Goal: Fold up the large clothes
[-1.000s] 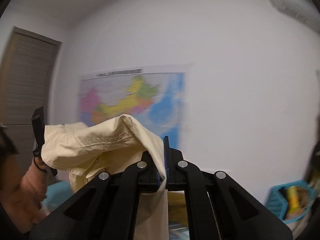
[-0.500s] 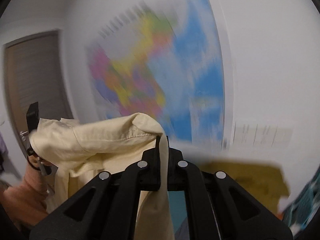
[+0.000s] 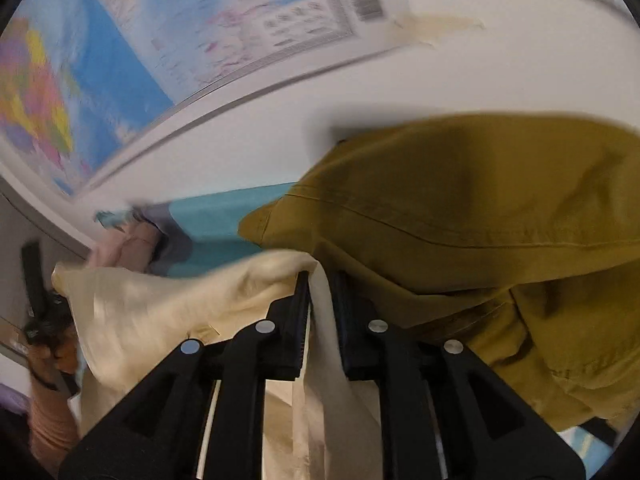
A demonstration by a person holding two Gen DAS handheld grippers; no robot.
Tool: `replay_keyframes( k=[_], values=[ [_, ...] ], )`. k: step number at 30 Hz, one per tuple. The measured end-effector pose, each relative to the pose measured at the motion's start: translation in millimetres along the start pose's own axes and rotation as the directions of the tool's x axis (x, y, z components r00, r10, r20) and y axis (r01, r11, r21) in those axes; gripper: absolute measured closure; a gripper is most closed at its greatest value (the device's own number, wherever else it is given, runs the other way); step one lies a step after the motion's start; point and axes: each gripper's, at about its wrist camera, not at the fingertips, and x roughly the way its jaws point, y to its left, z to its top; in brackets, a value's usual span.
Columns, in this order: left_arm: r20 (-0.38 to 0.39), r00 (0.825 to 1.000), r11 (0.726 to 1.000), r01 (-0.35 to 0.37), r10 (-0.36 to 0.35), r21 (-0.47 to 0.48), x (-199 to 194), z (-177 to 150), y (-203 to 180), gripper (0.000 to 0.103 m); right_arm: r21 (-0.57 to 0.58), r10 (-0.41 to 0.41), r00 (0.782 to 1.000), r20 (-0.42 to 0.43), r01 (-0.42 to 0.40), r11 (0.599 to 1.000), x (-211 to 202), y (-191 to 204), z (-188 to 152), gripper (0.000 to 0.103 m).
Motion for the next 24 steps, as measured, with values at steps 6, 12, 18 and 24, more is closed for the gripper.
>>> replay_keyframes(
  k=[6,12,18,24],
  values=[
    [0.139,0.987,0.995,0.071,-0.080,0.068,-47,-30,18,0.042,-0.343,-0.123,0.963,0.241,0.203,0.917,-62,75,-25,0.023],
    [0.133,0.970,0.933,0.152,-0.204,0.325,-92,-112,-34,0.032,-0.666,-0.166,0.964,0.207,0.263,0.698,-15,155,-58,0.024],
    [0.002,0.993,0.874,0.104,-0.120,0.474,-72,-165,-84,0.034,-0.753,-0.260,0.950,0.175,0.299,0.586,50,159,-50,0.053],
    [0.009,0.995,0.924,0.093,-0.104,0.370,-80,-146,-49,0.101,-0.426,-0.033,0.998,0.052,0.052,0.903,31,108,18,0.093]
  ],
)
